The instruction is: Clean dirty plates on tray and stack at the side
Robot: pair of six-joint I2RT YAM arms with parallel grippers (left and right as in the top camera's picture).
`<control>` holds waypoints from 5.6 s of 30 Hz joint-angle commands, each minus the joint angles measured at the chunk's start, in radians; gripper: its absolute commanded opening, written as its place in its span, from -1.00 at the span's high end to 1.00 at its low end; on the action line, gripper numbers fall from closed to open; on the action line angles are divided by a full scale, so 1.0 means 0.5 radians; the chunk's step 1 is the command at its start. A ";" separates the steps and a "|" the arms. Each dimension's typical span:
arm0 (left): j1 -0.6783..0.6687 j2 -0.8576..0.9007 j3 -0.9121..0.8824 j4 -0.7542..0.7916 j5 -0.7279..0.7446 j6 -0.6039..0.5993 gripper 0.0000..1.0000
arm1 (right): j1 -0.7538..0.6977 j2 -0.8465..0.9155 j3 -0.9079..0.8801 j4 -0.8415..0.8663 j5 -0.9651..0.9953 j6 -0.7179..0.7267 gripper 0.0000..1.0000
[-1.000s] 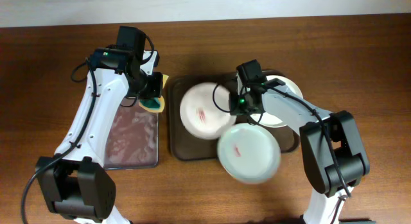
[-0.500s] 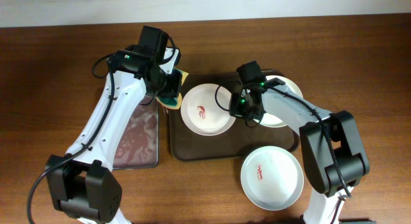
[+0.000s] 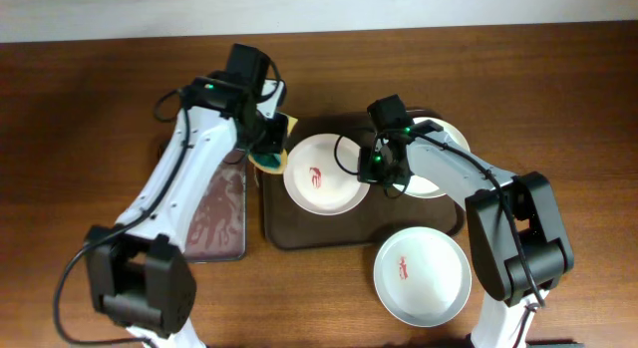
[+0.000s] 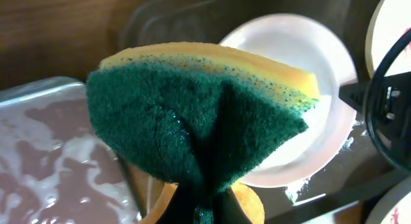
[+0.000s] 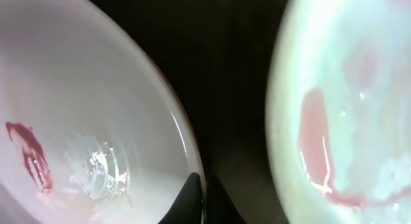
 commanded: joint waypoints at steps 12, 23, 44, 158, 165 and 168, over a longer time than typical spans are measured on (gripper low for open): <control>-0.397 0.826 0.027 0.695 0.342 -0.752 1.00 | 0.006 0.021 -0.005 -0.040 0.039 0.152 0.92; -0.388 0.946 0.065 0.072 -1.053 -0.636 1.00 | 0.006 0.021 -0.005 -0.079 0.040 0.152 0.92; -0.297 0.941 1.294 -1.169 -1.023 -0.636 1.00 | 0.002 0.018 0.005 -0.126 0.049 0.051 0.92; 0.702 -0.125 -0.534 -0.261 -0.291 -0.252 1.00 | -1.955 -0.951 -0.065 -1.019 -0.437 -0.732 0.05; 0.702 -0.125 -0.534 -0.260 -0.292 -0.251 1.00 | -1.054 -1.277 -0.405 -1.324 0.077 -0.539 0.04; 0.702 -0.125 -0.534 -0.260 -0.292 -0.207 1.00 | -0.945 -1.294 -0.697 -1.215 0.029 -0.534 0.06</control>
